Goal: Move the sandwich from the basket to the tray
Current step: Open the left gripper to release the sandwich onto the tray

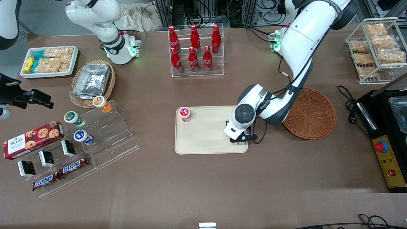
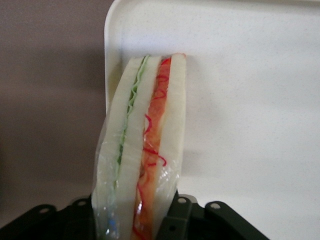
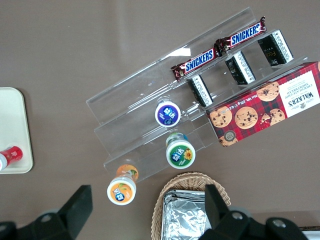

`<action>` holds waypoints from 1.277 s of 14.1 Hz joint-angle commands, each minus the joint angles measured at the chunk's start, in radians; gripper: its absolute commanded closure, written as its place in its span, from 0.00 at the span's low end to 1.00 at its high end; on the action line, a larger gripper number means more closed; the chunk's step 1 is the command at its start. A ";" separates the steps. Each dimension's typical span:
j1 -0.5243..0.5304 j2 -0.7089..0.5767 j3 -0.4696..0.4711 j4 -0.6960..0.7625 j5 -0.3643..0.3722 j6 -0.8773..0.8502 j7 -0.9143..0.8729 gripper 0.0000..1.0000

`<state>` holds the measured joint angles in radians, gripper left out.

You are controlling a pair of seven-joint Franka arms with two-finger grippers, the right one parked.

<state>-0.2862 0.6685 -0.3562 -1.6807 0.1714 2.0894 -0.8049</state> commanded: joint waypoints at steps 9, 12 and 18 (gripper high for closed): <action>0.001 -0.125 -0.001 0.175 0.000 -0.283 -0.004 0.00; 0.022 -0.183 0.000 0.226 0.000 -0.370 0.009 0.01; 0.204 -0.315 0.003 0.226 -0.019 -0.446 0.261 0.01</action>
<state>-0.1474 0.4016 -0.3488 -1.4467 0.1704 1.6652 -0.6199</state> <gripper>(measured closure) 0.009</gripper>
